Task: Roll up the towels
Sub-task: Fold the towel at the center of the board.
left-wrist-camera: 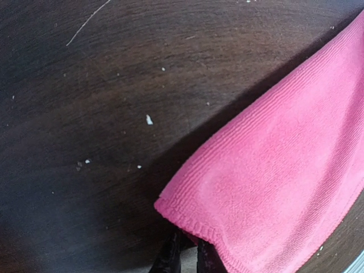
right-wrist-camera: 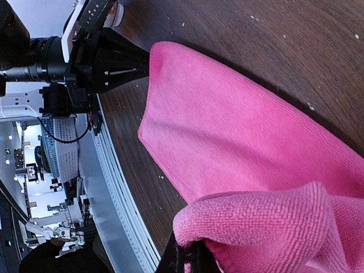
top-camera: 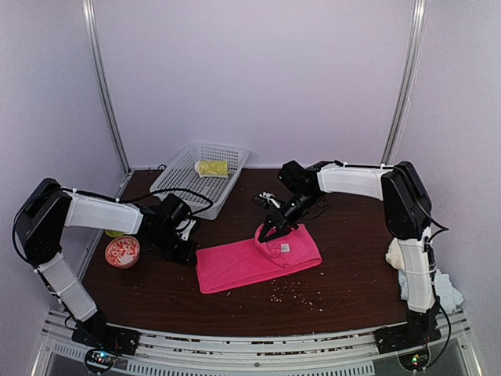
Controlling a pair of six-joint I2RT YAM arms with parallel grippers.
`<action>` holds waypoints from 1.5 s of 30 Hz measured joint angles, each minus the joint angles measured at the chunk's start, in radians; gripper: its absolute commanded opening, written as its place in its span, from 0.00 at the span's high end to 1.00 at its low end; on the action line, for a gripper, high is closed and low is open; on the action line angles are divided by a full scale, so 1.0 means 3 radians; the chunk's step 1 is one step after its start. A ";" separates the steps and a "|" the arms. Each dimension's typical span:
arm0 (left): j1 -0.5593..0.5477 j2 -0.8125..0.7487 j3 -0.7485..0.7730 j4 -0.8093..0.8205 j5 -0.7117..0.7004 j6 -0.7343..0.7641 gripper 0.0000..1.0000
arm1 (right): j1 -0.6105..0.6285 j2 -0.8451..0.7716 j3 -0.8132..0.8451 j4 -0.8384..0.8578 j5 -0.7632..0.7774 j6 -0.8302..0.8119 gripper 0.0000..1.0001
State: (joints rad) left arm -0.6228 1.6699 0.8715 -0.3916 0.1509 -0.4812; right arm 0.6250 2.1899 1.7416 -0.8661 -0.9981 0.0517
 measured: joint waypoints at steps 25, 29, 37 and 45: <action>-0.0010 -0.0384 -0.0381 0.0036 -0.0120 -0.0437 0.79 | 0.0702 0.0548 0.0451 0.1142 -0.0132 0.1251 1.00; -0.0010 -0.0392 -0.0381 0.0009 -0.0158 -0.0500 0.85 | 0.0711 0.0646 0.0490 0.1183 -0.0112 0.1320 1.00; -0.0001 -0.0746 -0.0392 -0.0248 -0.0263 -0.0544 1.00 | 0.0740 0.0725 0.0565 0.1191 -0.0038 0.1329 1.00; 0.0025 -0.0759 -0.0487 -0.0244 -0.0187 -0.0548 1.00 | 0.0841 0.0725 0.0713 0.1188 0.0031 0.1336 1.00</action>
State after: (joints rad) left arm -0.6151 1.4422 0.7254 -0.4648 0.0948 -0.6456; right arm 0.8772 2.4073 1.9556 -0.5098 -0.9890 0.4526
